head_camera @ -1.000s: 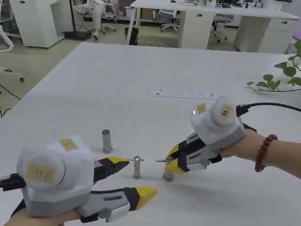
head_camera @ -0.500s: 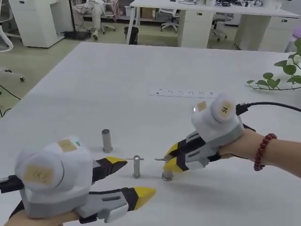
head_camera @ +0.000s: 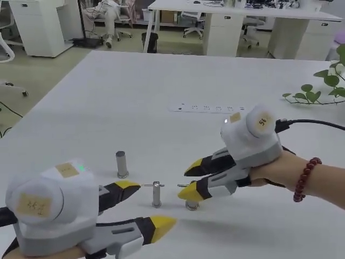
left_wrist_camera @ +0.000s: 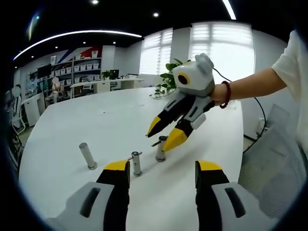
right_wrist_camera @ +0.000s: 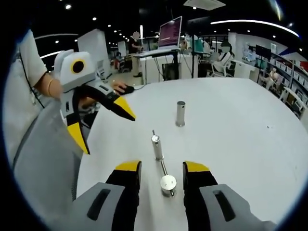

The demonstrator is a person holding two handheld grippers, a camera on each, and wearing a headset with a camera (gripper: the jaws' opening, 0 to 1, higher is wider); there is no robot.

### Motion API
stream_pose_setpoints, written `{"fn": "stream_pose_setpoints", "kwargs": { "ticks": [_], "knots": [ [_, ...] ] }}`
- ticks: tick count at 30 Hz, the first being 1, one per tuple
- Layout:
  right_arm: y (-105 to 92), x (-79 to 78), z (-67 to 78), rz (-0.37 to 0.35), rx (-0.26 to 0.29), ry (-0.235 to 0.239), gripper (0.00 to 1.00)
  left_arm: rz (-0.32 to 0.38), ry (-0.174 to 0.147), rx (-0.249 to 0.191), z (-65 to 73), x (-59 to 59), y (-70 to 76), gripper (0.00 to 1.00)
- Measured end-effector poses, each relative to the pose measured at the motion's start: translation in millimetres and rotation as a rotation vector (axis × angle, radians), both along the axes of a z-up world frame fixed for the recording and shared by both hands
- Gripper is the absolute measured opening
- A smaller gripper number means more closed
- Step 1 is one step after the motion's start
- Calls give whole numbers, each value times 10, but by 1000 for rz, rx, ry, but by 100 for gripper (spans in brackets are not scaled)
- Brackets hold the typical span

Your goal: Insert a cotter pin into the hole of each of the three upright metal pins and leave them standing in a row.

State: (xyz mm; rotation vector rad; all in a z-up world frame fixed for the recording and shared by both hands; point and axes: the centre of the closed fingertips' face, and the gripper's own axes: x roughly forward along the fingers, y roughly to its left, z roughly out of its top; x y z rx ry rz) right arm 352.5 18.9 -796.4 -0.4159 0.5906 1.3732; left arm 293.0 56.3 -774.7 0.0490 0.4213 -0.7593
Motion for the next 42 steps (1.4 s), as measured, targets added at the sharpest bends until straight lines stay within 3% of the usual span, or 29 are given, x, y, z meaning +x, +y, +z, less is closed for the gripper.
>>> {"fn": "stream_pose_setpoints", "kwargs": {
  "ticks": [6, 22, 42],
  "knots": [
    [119, 6, 134, -23, 56, 7, 37, 33, 8, -21, 30, -32, 111, 57],
    [644, 216, 250, -45, 64, -12, 40, 74, 9, -4, 23, -72, 306, 68],
    [1211, 575, 29, -41, 69, -55, 35, 93, 3, -6, -31, -44, 331, 65]
  ]
}}
